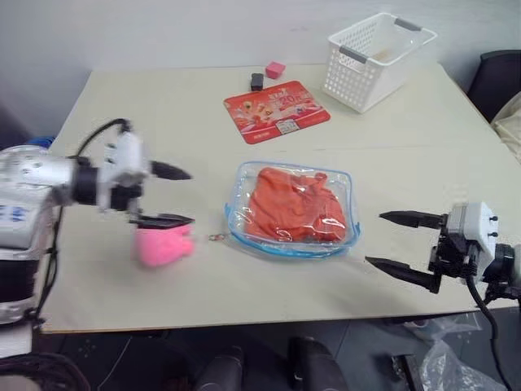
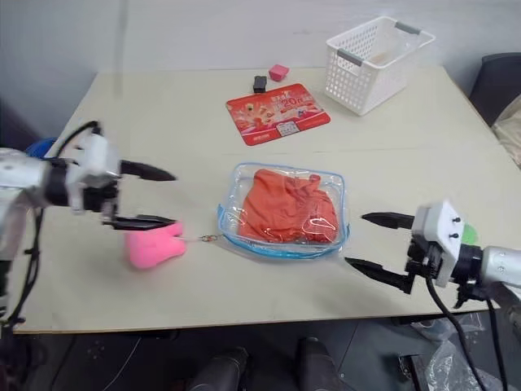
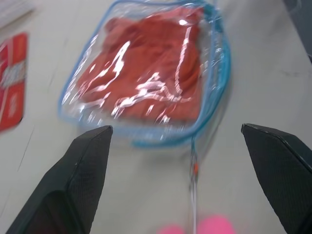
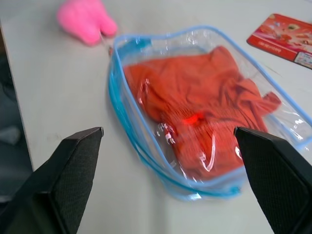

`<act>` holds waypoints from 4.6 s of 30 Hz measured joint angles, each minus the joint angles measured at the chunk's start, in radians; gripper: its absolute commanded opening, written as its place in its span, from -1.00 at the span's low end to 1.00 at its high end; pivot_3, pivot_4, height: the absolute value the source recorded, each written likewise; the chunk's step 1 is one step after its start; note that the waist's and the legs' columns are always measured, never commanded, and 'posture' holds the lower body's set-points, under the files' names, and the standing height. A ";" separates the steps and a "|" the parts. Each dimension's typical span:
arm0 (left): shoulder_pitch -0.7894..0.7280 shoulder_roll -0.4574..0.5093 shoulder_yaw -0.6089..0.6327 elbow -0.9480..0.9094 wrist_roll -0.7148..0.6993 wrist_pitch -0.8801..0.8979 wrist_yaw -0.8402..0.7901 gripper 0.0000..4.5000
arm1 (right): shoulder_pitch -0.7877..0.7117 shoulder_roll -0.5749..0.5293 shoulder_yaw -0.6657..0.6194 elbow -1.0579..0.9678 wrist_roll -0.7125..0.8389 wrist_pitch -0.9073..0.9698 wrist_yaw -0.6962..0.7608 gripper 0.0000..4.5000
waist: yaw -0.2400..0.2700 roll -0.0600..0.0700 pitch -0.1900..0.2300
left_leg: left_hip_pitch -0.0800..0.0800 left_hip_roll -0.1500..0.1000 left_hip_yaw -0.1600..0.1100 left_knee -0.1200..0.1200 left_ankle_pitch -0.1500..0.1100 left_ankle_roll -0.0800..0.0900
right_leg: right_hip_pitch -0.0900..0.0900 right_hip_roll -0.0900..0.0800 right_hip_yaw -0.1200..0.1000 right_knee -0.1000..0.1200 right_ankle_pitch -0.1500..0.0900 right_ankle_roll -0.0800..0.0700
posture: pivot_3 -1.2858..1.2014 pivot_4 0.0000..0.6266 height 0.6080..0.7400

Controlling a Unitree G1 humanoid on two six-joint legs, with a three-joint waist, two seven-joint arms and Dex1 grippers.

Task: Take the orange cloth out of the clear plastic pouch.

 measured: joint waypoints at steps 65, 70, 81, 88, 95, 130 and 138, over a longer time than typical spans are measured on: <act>-0.069 -0.233 -0.181 0.252 0.275 -0.544 0.085 0.46 | -0.041 0.136 0.191 -0.164 -0.244 0.093 -0.091 0.68 | 0.007 0.000 0.000 | 0.000 0.000 0.001 0.001 0.000 0.000 | -0.001 0.001 0.001 0.001 0.000 0.000 | 0.03 -0.52 1.00; -0.069 -0.232 -0.184 0.268 0.285 -0.581 0.069 0.46 | -0.035 0.136 0.193 -0.164 -0.251 0.093 -0.093 0.68 | 0.007 0.000 0.000 | 0.000 -0.001 0.001 0.001 0.000 0.000 | -0.001 0.000 0.000 0.002 0.000 0.000 | 0.03 -0.52 1.00; -0.095 -0.293 -0.220 0.333 0.385 -0.639 0.143 0.07 | -0.051 0.143 0.201 -0.164 -0.259 0.092 -0.099 0.69 | 0.012 0.000 0.000 | 0.000 -0.001 0.001 0.001 0.000 0.000 | -0.001 0.000 0.000 0.002 0.000 0.001 | 0.03 -0.52 1.00; -0.085 -0.290 -0.218 0.329 0.374 -0.633 0.141 -0.85 | -0.052 0.147 0.211 -0.161 -0.276 0.079 -0.099 0.69 | 0.012 0.000 0.000 | 0.000 -0.001 0.001 0.001 0.000 0.000 | -0.001 0.000 0.000 0.002 0.000 0.000 | 0.03 -0.52 1.00; -0.036 -0.321 -0.181 0.257 0.285 -0.414 0.160 -1.00 | -0.070 0.147 0.218 -0.155 -0.289 0.069 -0.096 0.51 | 0.013 0.000 0.000 | 0.000 -0.001 0.001 0.002 0.000 0.000 | -0.001 0.000 0.001 0.002 0.000 0.001 | 0.03 -0.52 1.00; 0.033 -0.400 -0.099 -0.074 0.079 0.101 0.341 -1.00 | -0.432 0.267 0.612 0.344 -1.135 -0.409 -0.287 0.99 | -0.010 0.000 0.000 | 0.000 -0.001 0.002 0.002 0.000 0.000 | -0.003 0.001 0.000 0.004 0.000 0.000 | 0.03 -0.52 1.00; 0.034 -0.409 -0.100 -0.081 0.073 0.113 0.354 -1.00 | -0.486 0.261 0.661 0.417 -1.277 -0.532 -0.327 0.99 | -0.011 0.000 0.000 | 0.000 -0.001 0.002 0.002 0.001 0.000 | -0.003 0.001 0.000 0.004 0.000 0.000 | 0.03 -0.52 1.00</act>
